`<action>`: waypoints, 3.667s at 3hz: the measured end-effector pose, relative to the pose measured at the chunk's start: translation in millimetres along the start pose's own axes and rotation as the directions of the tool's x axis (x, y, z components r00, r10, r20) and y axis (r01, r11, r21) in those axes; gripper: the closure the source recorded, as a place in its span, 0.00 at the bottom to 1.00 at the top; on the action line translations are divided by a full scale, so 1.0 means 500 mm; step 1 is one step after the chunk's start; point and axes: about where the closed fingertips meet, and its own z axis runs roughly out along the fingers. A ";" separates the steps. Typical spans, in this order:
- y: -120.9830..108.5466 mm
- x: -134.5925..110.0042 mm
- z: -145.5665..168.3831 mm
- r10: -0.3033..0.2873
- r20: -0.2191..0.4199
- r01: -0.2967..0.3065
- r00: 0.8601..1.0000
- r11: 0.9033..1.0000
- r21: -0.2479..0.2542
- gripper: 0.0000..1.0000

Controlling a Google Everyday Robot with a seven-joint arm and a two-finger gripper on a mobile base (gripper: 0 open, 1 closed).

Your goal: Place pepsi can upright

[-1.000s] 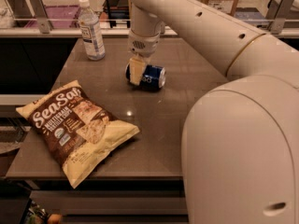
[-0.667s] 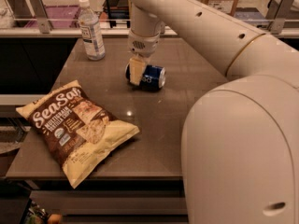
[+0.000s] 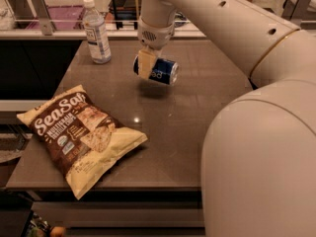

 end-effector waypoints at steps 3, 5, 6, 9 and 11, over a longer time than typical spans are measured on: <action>-0.025 0.000 -0.103 0.018 0.254 -0.036 0.967 0.997 0.069 1.00; -0.029 -0.028 -0.171 -0.032 0.447 -0.022 0.894 0.993 0.117 1.00; -0.016 -0.051 -0.193 -0.072 0.526 -0.001 0.848 0.991 0.136 1.00; -0.029 -0.048 -0.153 -0.020 0.732 -0.029 0.681 0.998 0.054 1.00; -0.054 -0.043 -0.140 -0.017 0.864 -0.025 0.503 0.999 0.034 1.00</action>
Offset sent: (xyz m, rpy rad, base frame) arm 0.0052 -0.0186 0.0630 0.2306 -0.1713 -0.0369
